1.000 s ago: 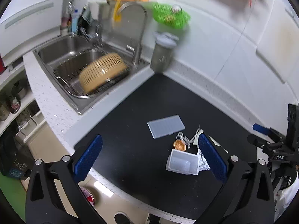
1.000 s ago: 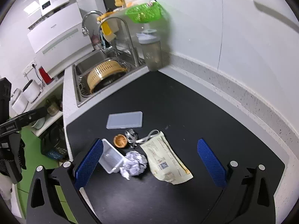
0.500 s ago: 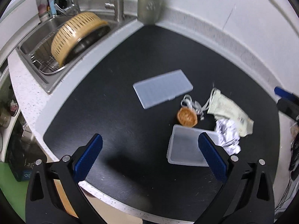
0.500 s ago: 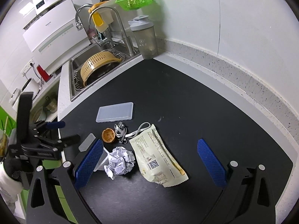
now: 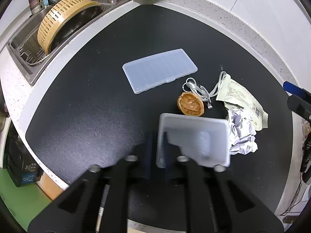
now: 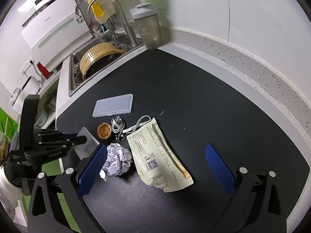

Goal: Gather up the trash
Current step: 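Grasp the white plastic tray with the left tool while the right tool grasps the printed wrapper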

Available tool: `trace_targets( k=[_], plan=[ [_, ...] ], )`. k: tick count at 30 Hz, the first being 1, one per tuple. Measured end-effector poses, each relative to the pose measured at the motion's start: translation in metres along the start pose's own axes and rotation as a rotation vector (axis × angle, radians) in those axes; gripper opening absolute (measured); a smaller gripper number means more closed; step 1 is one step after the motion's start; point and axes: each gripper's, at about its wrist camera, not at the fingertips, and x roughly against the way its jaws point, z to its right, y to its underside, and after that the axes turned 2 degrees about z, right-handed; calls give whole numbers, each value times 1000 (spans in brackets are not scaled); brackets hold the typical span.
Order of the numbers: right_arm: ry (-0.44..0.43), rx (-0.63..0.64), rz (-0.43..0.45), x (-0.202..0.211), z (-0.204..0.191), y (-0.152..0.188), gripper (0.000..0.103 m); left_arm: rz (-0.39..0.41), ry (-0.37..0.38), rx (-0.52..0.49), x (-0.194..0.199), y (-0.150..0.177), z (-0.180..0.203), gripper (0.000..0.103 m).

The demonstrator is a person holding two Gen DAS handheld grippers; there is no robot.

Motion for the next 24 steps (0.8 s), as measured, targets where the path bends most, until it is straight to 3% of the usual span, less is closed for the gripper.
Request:
trace_targets(
  k=[10,24],
  plan=[
    [7,41,-30,-11,-7,3,97,51,12,33,25,-3,-5,2],
    [37,207,-190,-58,3,24,96,91,15,96,43,-1,-14,2]
  ],
)
